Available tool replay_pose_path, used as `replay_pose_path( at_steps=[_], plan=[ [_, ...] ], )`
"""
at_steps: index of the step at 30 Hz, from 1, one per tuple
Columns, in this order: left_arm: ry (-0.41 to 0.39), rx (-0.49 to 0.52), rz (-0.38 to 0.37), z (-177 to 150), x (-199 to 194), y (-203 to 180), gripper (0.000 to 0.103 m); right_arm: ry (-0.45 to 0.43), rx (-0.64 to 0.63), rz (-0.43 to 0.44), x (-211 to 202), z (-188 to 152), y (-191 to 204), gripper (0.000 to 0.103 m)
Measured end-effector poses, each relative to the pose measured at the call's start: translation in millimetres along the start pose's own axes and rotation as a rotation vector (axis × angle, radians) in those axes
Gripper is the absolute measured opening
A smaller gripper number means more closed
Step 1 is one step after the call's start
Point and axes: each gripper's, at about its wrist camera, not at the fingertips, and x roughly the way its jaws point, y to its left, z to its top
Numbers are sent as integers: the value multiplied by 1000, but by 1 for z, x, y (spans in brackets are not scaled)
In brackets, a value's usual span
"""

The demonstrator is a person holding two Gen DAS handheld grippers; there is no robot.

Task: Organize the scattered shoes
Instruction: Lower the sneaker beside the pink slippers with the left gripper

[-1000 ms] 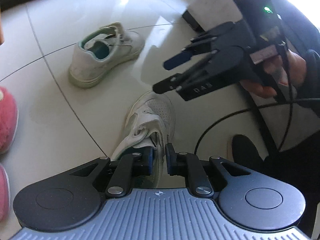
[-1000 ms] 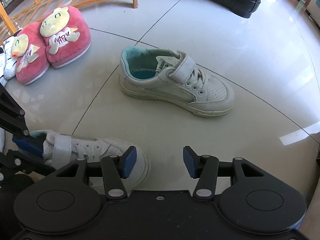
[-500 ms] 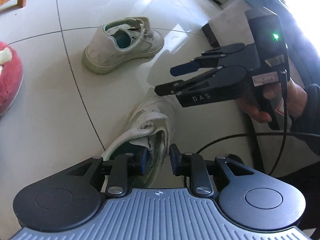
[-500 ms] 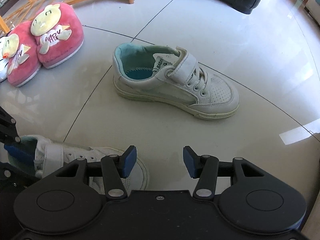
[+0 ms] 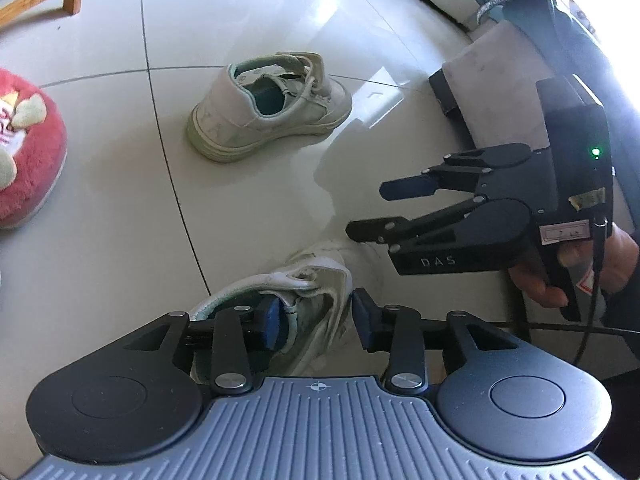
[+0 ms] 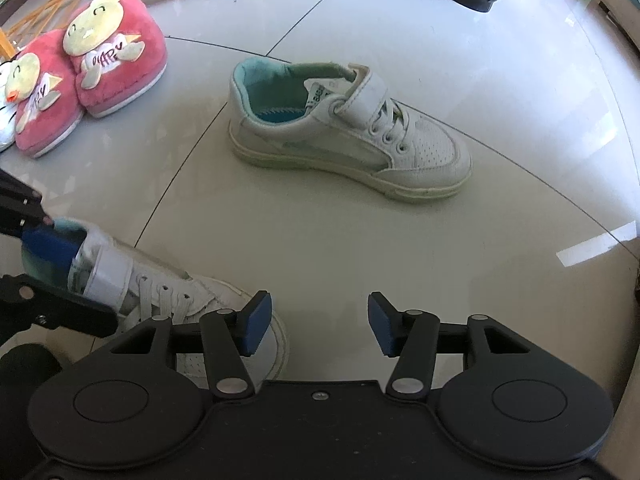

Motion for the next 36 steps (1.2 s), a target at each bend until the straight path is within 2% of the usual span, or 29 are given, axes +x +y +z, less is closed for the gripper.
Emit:
replay_pose_path(
  at_steps=[1,7,13,18,20,23,26,31,36],
  plan=[
    [0,9,6,0,1,-2,41,0,5,-4,0,-1,0,63],
    [0,30,25,-3,2,-7,45,18,72,2,0,-5,-9,71],
    [3,43,33,-2,5,-10,50,6,79,-18,-1,-7,-11,81],
    [3,47,41,-2,6,-12,51,-1,83,-19,-1,-8,-14,86],
    [-2,37,43,-2,6,-12,47,-7,75,-23,-1,-8,-13,87],
    [-10,17,61,-3,6,-10,37,-15,63,-31,-3,-9,-13,88],
    [-7,-33,38,-2,4,-7,29,-18,64,-28,-4,-10,-14,92],
    [26,77,79,3,0,-15,26,-22,53,-10,-4,-10,-10,93],
    [65,123,117,9,-9,-5,26,-34,24,8,-3,-3,3,93]
  ],
)
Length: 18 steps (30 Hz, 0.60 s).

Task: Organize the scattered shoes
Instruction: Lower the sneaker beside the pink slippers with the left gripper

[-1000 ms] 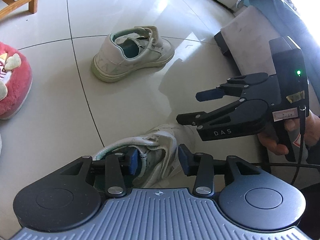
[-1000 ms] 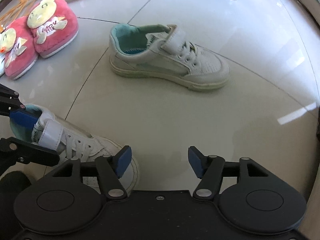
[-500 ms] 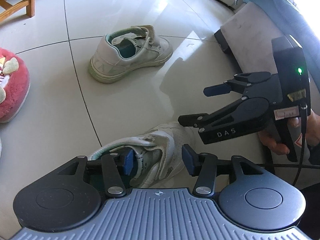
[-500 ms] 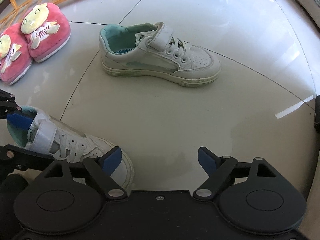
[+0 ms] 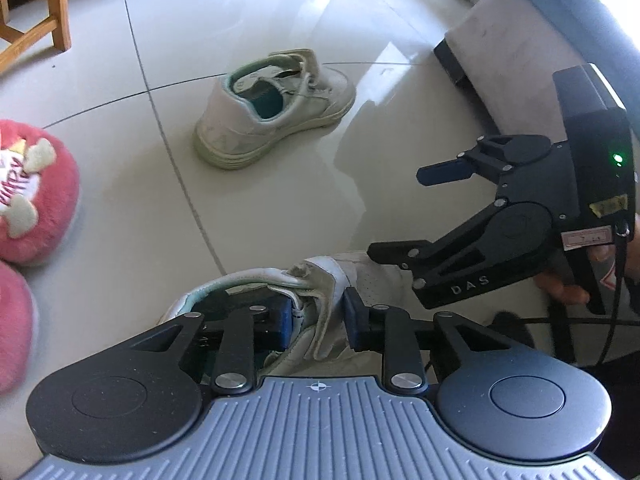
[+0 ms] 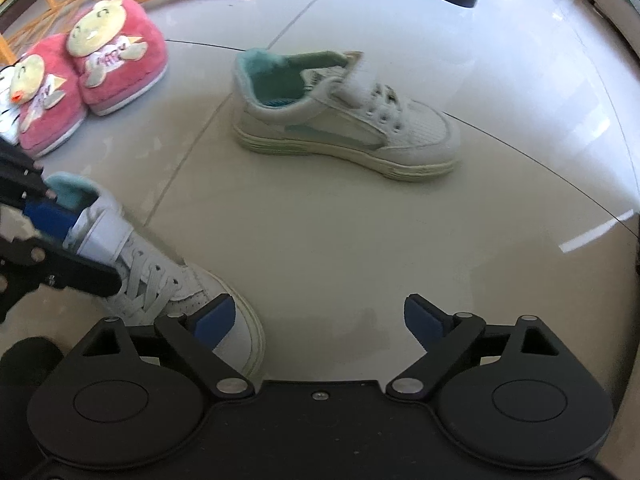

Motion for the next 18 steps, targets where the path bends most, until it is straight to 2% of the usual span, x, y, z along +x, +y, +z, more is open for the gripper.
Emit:
replay_pose_path(
  at_steps=[4,8,18],
  plan=[
    [12,29,28,-1,-7,9,26,-14,-43,20,-4,7,14,93],
    [44,30,24,-5,-15,23,26,-19,-85,18,-6,6,20,97],
    [81,2,39,-30,-37,49,26,18,-60,20,0,-4,18,101]
  ],
)
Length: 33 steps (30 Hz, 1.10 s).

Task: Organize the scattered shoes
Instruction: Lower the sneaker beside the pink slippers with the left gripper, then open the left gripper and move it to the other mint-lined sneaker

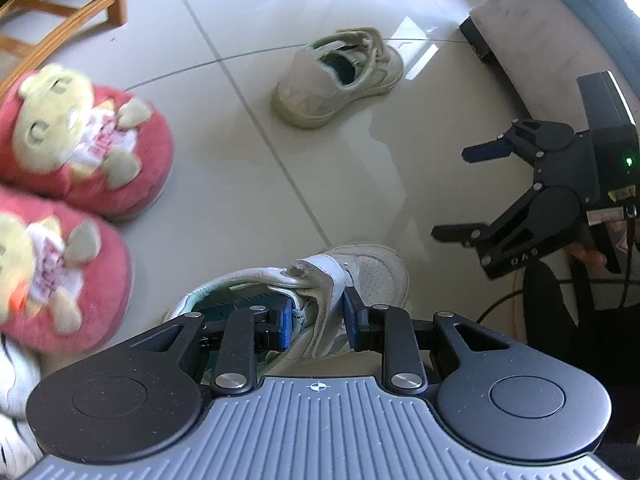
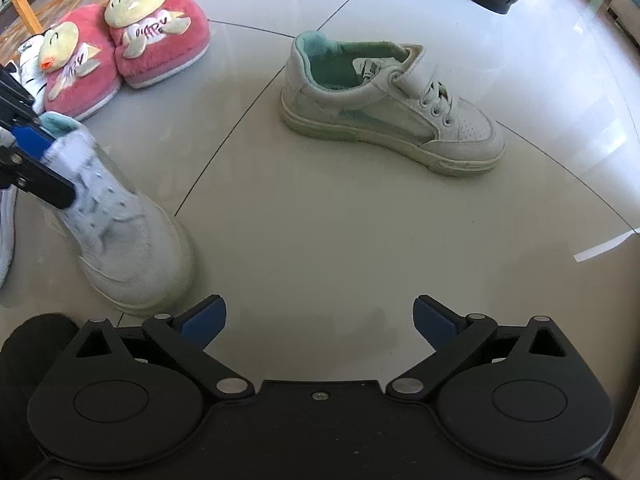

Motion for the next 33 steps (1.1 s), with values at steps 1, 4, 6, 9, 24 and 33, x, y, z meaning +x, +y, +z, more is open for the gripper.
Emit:
replay_pose_path(
  at_steps=[1,4,6,9,24,33],
  plan=[
    [5,-3,-2,-3,-2,3,26,-1,-1,-1,0,0,0,101],
    [24,1,-4,-12,-8,12,26,-4,2,0,-1,0,-1,101],
    [33,7,-3,-16,-11,18,26,-4,5,1,-1,0,-1,101],
    [44,5,-5,-19,-15,26,26,-3,4,-2,-1,-1,-2,102],
    [121,189,10,-32,-20,32,26,-22,1,3,-12,-4,-7,102],
    [266,387,-1,-34,-16,21,26,-10,42,-6,-12,-5,-14,102]
  ],
)
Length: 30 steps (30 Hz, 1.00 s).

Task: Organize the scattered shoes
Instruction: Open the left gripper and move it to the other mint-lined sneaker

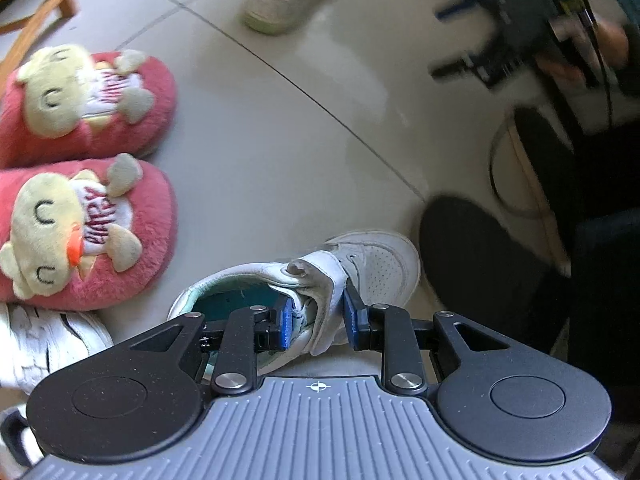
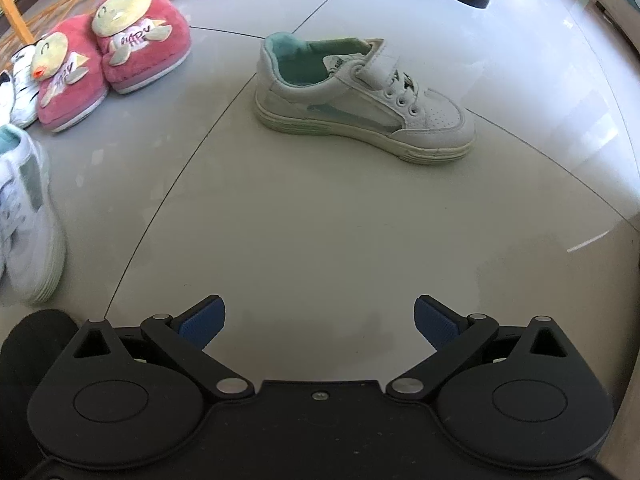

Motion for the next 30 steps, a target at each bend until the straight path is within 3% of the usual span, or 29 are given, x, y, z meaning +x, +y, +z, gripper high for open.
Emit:
replay_pose_path(
  at_steps=[7,11,20,26,30],
  plan=[
    [137,180,11,4,7,-14,26,-14,-59,17,-5,-1,18,102],
    [172,214,19,1,11,-14,25,-26,-101,-6,-7,-3,20,102],
    [114,146,48,-2,5,-11,30,-21,-55,-20,-5,-8,5,102],
    [68,55,61,-2,-18,-10,41,-22,-55,-14,-4,-9,6,102],
    [-10,-13,68,6,-41,-10,49,-34,-50,-9,-6,-6,6,102]
  ],
)
